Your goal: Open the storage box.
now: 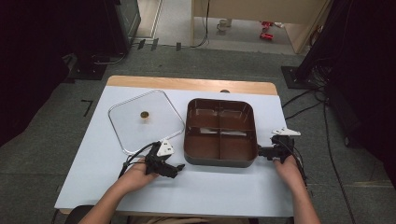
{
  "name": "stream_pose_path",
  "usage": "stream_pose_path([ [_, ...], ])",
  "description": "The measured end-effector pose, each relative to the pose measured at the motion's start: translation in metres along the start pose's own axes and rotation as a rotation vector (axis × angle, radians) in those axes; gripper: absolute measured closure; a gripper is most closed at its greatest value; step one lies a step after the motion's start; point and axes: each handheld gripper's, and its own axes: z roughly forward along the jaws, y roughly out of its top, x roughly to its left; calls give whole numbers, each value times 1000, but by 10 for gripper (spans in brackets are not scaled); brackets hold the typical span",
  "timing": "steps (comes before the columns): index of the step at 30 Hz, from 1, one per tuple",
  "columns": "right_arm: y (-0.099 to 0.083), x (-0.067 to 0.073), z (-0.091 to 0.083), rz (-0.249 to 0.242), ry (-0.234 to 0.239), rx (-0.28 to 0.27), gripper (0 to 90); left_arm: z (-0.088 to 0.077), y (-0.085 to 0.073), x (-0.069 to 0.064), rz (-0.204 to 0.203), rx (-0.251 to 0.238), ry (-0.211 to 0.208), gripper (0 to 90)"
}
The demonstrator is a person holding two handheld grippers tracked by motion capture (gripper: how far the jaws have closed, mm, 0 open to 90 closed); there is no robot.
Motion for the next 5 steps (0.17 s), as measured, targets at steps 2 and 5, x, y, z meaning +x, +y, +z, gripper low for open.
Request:
stream_pose_path([
  [2,0,0,0,0,0,0,0,0,0,-1,-9,0,11,121],
  [5,0,0,0,0,0,0,0,0,0,-2,-14,0,15,114],
])
